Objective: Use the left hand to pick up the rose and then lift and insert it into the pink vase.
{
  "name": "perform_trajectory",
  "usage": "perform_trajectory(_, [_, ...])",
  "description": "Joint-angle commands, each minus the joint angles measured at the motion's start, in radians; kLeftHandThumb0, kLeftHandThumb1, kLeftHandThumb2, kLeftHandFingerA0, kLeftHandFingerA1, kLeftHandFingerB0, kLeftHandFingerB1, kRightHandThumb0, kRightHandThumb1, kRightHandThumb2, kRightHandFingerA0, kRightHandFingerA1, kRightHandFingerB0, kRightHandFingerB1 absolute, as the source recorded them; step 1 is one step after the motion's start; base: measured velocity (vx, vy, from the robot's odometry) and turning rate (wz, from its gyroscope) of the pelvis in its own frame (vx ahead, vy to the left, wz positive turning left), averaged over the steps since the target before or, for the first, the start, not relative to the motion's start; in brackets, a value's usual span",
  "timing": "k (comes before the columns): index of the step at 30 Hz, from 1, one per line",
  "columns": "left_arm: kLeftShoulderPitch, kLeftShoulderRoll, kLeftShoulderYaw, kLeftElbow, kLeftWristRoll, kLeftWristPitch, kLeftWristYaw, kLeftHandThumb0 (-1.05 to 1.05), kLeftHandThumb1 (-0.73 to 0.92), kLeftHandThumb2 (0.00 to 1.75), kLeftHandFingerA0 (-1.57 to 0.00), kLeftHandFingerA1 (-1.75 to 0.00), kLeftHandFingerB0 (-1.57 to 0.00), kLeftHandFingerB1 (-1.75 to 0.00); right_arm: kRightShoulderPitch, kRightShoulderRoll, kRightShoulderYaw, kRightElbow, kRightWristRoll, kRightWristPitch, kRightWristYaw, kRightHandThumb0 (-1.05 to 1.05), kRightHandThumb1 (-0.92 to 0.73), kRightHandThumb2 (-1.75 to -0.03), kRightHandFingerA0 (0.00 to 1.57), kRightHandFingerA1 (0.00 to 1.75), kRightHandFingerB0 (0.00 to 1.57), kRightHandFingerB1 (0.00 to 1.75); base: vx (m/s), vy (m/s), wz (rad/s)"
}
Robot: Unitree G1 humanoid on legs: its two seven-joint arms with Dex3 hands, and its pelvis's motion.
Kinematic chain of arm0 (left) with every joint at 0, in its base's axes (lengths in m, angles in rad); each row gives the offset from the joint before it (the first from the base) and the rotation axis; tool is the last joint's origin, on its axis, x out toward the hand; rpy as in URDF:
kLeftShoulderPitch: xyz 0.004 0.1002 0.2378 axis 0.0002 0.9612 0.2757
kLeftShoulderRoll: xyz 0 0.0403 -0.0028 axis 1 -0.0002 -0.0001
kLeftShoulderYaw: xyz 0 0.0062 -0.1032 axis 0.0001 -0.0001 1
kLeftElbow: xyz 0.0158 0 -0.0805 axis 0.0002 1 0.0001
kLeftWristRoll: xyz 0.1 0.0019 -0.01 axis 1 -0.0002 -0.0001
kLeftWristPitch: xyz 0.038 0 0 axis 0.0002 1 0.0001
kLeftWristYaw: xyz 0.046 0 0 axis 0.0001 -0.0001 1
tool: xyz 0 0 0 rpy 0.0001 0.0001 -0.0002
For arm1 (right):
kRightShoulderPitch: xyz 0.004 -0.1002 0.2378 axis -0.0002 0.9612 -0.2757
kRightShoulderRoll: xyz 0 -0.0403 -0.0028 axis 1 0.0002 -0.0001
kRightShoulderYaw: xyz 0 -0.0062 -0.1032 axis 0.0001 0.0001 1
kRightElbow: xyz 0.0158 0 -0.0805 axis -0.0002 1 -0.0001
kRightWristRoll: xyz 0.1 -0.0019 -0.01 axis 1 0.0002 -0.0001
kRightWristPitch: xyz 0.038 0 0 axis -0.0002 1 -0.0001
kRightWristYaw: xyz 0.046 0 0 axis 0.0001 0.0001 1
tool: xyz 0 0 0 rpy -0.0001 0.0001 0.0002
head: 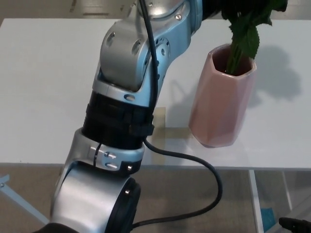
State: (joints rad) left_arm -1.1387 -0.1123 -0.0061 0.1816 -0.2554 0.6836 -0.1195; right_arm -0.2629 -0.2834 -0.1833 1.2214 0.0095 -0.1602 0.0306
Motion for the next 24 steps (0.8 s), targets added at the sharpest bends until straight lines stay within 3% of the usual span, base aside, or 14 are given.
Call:
perform_trajectory(1, [0.042, -0.014, -0.033, -0.022, 0.015, -0.001, 0.001, -0.17, 0.84, 0.65, -0.89, -1.45, -0.78, -0.97, 0.002, -0.008, 0.003, 0.006, -0.003, 0.018, -0.006, -0.2, -0.61, -0.58, 0.58, 0.49, 0.55, 0.47, 0.0, 0.0, 0.0])
perform_trajectory(11, [0.102, -0.005, -0.088, -0.021, 0.04, -0.033, -0.002, -0.18, 0.84, 0.64, -0.93, -1.4, -0.81, -0.91, 0.002, -0.009, 0.008, -0.001, -0.003, 0.014, -0.005, -0.19, -0.61, -0.58, 0.58, 0.49, 0.54, 0.46, 0.0, 0.0, 0.0])
perform_trajectory(12, [0.096, 0.057, -0.138, -0.008, 0.038, 0.045, -0.086, -0.4, 0.64, 0.59, -0.67, -0.42, -0.34, -0.31, 0.0, -0.007, 0.008, 0.0, -0.003, 0.013, -0.005, -0.19, -0.61, -0.58, 0.58, 0.49, 0.54, 0.46, 0.0, 0.0, 0.0])
perform_trajectory(15, [0.092, 0.091, -0.167, -0.003, 0.028, 0.078, -0.121, -0.4, 0.64, 0.59, -0.67, -0.42, -0.34, -0.31, -0.001, -0.007, 0.009, 0.0, -0.002, 0.012, -0.005, -0.19, -0.61, -0.58, 0.58, 0.49, 0.54, 0.46, 0.0, 0.0, 0.0])
perform_trajectory(16, [0.047, 0.162, -0.238, 0.028, 0.024, 0.114, -0.253, -0.76, 0.44, 0.82, 0.0, 0.0, 0.0, -0.01, -0.005, -0.007, 0.008, 0.001, -0.001, 0.011, -0.004, -0.19, -0.61, -0.58, 0.58, 0.49, 0.55, 0.47, 0.0, 0.0, 0.0])
perform_trajectory(17, [0.027, 0.198, -0.272, 0.046, 0.022, 0.12, -0.323, -0.87, 0.44, 0.62, 0.0, 0.0, 0.0, -0.06, -0.008, -0.008, 0.007, 0.001, 0.0, 0.012, -0.002, -0.18, -0.61, -0.58, 0.58, 0.49, 0.55, 0.47, 0.0, 0.0, 0.0])
perform_trajectory(23, [0.021, 0.238, -0.322, 0.059, 0.033, 0.07, -0.361, -0.9, 0.41, 0.66, 0.0, 0.0, 0.0, -0.07, -0.012, -0.009, 0.007, -0.001, 0.001, 0.013, 0.001, -0.19, -0.61, -0.58, 0.58, 0.49, 0.55, 0.47, 0.0, 0.0, 0.0])
perform_trajectory(24, [0.022, 0.245, -0.326, 0.06, 0.03, 0.066, -0.373, -0.89, 0.45, 0.59, 0.0, 0.0, 0.0, -0.07, -0.014, -0.009, 0.008, -0.002, 0.001, 0.014, 0.002, -0.19, -0.61, -0.58, 0.58, 0.49, 0.55, 0.47, 0.0, 0.0, 0.0])
